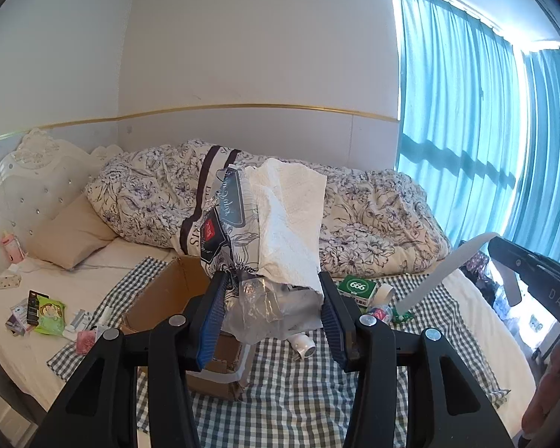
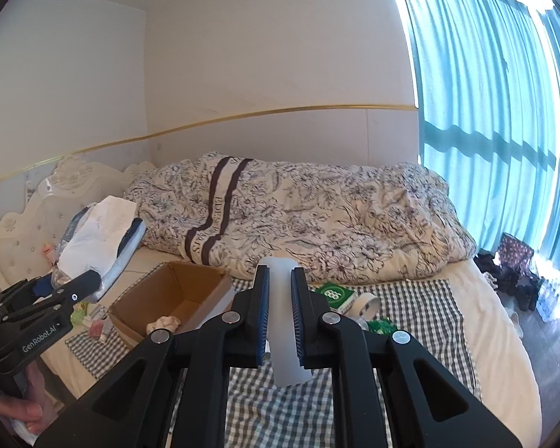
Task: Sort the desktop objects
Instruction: 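Lift and carry the bag and white tube with both grippers over the box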
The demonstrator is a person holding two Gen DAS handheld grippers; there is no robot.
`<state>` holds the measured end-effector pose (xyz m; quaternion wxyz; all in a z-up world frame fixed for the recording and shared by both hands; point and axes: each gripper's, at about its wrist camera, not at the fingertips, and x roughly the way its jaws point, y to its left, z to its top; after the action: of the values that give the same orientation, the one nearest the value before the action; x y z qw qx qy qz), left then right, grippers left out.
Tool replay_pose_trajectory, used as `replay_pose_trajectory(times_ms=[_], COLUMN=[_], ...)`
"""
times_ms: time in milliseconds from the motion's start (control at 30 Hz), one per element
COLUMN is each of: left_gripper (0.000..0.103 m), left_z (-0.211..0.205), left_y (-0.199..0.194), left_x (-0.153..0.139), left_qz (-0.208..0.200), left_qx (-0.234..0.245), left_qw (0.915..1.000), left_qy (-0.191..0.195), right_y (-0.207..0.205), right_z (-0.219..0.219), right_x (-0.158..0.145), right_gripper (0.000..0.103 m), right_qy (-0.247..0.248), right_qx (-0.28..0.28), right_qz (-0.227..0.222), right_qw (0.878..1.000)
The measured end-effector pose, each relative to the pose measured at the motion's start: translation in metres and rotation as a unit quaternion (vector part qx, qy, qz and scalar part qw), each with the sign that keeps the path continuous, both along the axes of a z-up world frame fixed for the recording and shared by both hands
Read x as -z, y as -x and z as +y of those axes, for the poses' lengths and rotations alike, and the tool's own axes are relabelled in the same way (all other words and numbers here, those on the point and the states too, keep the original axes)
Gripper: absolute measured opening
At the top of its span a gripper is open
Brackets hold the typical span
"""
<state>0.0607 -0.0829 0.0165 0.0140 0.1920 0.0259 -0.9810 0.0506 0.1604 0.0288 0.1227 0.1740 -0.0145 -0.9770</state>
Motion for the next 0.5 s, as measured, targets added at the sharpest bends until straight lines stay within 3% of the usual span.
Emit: replay_pose_trajectory(times_ms=[500], left_gripper=[0.049], left_z=[-0.043], left_y=[0.007], left_x=[-0.007], left_qz=[0.008], left_qx=[-0.025], left_qw=[0.9996], left_qy=[0.007], right_y=[0.024], right_z=[-0.061], right_x=[-0.015], right_gripper=[0.011], right_qy=[-0.001], right_qx=[-0.034], right_qz=[0.021], right_qw=[0.999])
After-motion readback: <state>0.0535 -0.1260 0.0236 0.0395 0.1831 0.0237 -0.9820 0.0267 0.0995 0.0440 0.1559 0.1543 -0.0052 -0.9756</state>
